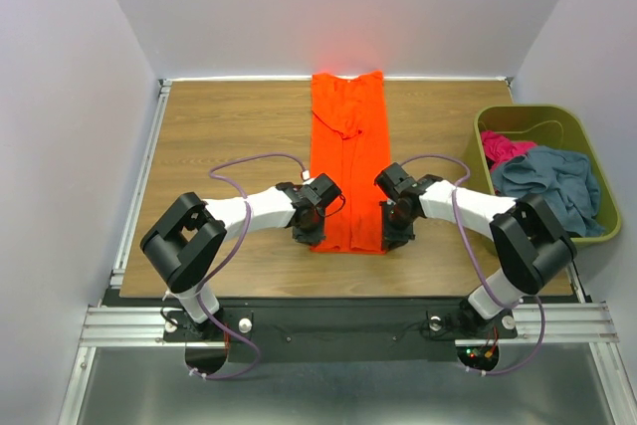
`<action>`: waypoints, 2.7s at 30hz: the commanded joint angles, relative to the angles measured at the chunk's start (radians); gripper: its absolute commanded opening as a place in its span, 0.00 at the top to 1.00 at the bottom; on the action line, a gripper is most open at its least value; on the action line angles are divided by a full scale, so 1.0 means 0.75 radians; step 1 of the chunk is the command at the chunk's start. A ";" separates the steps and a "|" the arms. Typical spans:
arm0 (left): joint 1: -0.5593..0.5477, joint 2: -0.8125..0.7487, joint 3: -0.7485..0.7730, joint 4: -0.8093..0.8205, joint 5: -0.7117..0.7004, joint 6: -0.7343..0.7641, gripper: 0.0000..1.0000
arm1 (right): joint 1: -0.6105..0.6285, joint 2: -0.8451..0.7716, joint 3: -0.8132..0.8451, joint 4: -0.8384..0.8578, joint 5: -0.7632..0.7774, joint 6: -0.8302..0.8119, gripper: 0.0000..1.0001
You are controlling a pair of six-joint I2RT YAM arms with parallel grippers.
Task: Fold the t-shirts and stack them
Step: Fold the tshirt
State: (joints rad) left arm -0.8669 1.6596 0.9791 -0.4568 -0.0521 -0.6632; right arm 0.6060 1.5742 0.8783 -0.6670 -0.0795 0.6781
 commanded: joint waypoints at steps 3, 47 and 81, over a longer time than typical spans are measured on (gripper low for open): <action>0.002 -0.008 -0.019 -0.049 -0.016 0.023 0.94 | 0.027 0.018 -0.011 -0.025 0.006 -0.004 0.91; 0.452 0.509 1.043 -0.046 -0.127 0.363 1.00 | -0.362 0.611 1.253 -0.127 0.339 -0.477 0.99; 0.503 0.649 0.949 0.282 -0.147 0.357 0.94 | -0.395 0.812 1.287 0.077 0.376 -0.524 0.95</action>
State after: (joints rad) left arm -0.5079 2.1315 1.6947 -0.2691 -0.1207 -0.4015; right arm 0.3267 2.1635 1.8053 -0.6601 0.1535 0.3058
